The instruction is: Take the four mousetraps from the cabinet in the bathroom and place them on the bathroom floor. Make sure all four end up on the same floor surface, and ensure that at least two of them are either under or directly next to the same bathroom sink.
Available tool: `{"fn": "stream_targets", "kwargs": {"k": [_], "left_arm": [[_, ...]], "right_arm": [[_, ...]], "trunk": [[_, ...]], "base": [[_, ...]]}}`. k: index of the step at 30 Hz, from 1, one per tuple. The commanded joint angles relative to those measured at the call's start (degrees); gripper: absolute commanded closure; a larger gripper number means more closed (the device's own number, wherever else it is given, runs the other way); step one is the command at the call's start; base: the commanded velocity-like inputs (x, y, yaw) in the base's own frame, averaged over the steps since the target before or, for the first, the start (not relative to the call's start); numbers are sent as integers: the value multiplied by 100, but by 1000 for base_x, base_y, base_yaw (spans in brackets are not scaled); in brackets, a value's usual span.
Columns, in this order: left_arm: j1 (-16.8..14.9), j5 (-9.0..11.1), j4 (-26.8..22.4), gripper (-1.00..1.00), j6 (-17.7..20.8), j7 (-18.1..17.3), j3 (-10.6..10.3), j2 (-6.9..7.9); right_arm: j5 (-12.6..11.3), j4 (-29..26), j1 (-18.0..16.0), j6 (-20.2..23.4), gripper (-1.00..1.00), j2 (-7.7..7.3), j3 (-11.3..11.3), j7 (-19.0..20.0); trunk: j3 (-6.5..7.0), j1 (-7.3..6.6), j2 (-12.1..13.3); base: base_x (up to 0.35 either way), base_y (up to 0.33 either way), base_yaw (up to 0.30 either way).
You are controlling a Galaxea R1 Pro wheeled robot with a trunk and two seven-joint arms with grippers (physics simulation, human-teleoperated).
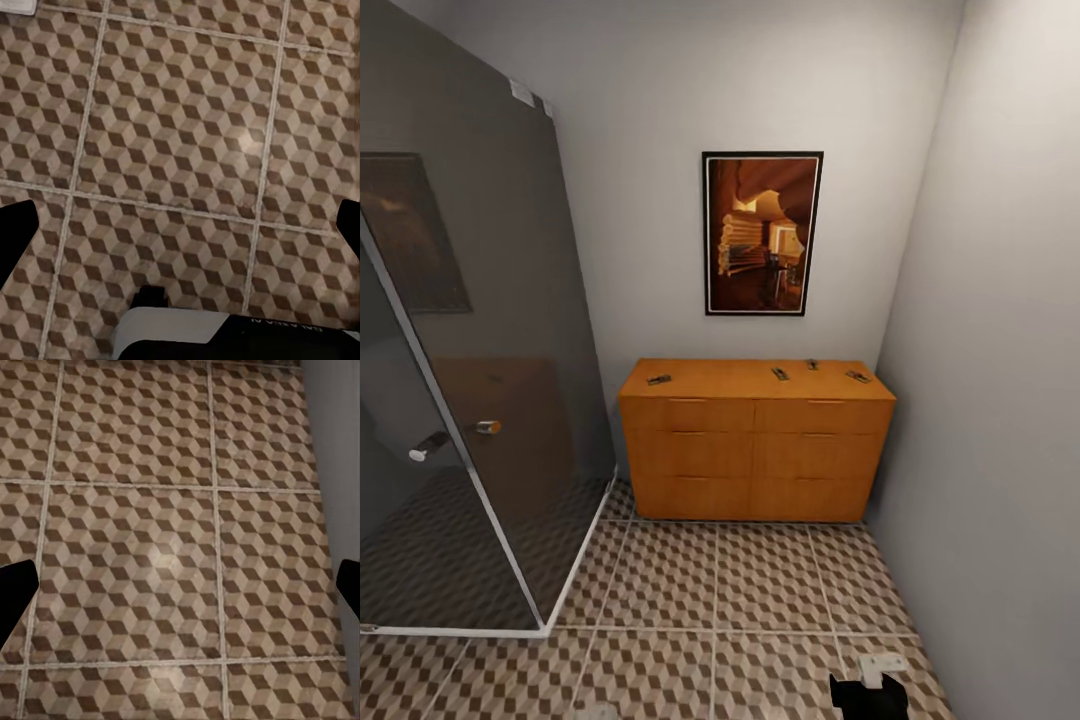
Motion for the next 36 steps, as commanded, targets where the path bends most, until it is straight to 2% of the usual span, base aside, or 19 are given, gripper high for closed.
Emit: {"fn": "stream_targets", "kwargs": {"k": [1, 36], "left_arm": [[-2, 59, -13, -100, 31, 27, -10, 0], [-2, 59, -13, -100, 31, 27, -13, 0]], "right_arm": [[26, 5, -5, -15, -100, 1, -3, -15], [26, 5, -6, -15, -100, 1, -1, -14]], "trunk": [[-13, 7, -12], [-13, 7, -12]], "base": [[327, -132, 0], [313, -176, 0]]}}
